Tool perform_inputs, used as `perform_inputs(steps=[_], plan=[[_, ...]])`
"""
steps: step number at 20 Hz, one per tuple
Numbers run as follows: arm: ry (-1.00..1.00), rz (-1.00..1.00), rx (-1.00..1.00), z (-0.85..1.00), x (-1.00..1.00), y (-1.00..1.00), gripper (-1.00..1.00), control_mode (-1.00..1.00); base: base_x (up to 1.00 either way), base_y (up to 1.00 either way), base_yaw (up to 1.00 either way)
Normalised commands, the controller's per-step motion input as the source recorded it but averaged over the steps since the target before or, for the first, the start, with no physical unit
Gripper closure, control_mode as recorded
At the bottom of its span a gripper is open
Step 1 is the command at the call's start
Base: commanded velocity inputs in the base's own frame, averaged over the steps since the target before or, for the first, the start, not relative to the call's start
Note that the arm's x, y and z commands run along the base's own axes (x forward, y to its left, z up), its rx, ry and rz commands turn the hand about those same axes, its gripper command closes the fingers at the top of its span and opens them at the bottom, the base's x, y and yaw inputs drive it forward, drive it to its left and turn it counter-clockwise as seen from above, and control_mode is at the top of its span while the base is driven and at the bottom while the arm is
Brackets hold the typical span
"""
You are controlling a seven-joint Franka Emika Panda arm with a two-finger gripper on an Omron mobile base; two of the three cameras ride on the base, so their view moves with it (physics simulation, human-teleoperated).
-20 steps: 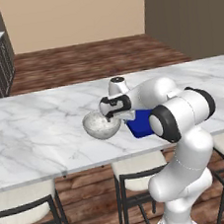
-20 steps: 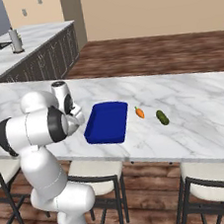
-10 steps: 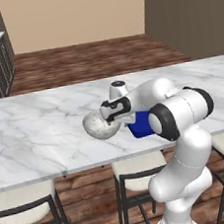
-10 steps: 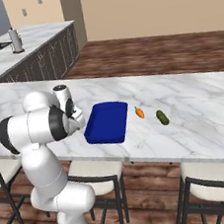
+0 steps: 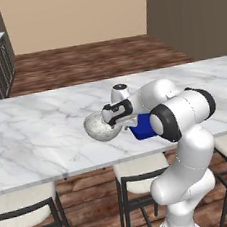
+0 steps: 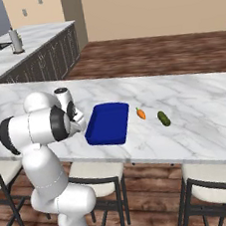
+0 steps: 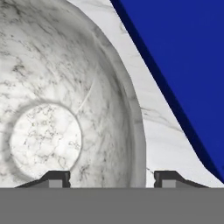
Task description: Place the two vegetables and bowl onto the tray for setting up a vegetable dip station.
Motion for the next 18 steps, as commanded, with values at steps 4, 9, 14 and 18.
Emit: perform_inputs(steps=[4,9,14,18], plan=[[0.00,0.00,0.00,0.00,0.00,0.00,1.00,-1.00,0.00,0.00,0.00],[0.00,0.00,0.00,0.00,0.00,0.00,1.00,-1.00,0.00,0.00,0.00],[0.00,0.00,0.00,0.02,-0.02,0.00,1.00,-1.00,0.00,0.00,0.00],[-0.01,0.00,0.00,0.18,0.00,0.00,1.00,-1.00,0.00,0.00,0.00]])
